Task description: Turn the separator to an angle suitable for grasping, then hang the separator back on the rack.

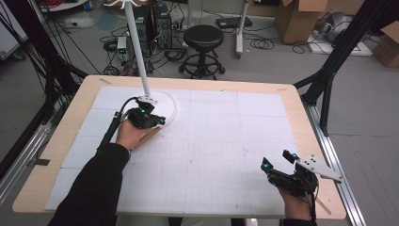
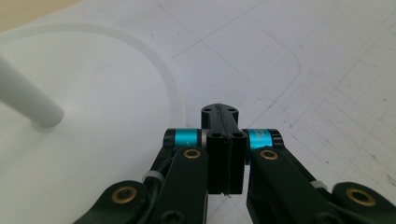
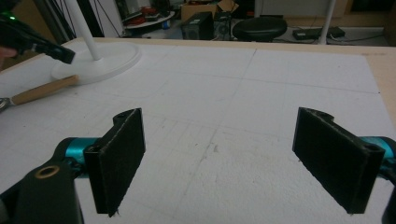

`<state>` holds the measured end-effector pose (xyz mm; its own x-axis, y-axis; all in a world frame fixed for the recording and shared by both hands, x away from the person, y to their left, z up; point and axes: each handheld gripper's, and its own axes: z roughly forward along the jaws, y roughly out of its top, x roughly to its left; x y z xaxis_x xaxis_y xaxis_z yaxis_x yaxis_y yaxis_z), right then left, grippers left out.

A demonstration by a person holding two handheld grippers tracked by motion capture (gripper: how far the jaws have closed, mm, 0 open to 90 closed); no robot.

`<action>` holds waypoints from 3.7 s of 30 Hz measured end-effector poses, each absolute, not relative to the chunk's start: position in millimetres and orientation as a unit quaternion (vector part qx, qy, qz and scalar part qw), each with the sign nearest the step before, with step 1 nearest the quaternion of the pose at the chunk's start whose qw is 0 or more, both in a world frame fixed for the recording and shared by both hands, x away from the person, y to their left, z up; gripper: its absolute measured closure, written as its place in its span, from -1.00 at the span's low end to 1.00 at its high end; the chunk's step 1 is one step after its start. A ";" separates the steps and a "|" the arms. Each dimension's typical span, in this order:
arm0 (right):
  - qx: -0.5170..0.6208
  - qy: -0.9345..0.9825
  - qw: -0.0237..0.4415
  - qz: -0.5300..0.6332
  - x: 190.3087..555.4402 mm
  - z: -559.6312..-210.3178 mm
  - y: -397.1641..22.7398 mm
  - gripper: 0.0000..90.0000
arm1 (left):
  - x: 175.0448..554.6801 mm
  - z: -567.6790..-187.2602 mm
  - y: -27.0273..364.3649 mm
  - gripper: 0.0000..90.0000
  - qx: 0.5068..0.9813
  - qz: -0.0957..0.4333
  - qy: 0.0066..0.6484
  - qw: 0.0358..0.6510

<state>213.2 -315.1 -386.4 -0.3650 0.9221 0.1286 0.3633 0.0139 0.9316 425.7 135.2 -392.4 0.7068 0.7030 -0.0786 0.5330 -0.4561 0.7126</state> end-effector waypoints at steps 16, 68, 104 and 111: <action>0.484 0.660 0.277 0.504 212.9 -385.9 -313.8 -0.64 | 440.7 -413.8 119.7 0.99 0.884 0.114 0.371 0.261; 0.488 0.656 0.283 0.502 208.9 -384.6 -311.2 -0.63 | 335.8 -388.3 257.7 0.97 0.780 0.166 0.439 0.414; 0.461 0.663 0.294 0.512 201.9 -379.7 -299.3 -0.65 | 230.4 -384.6 291.4 -0.66 0.661 0.247 0.378 0.600; 0.463 0.662 0.299 0.509 201.0 -379.8 -302.4 -0.65 | 234.1 -386.9 289.1 -0.66 0.669 0.243 0.375 0.593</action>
<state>201.0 -302.4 -379.8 -0.3928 0.9165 0.0751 0.3080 0.0542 0.9498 234.1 289.1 -386.9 0.5998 0.7912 -0.1193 0.2135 -0.0145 0.9768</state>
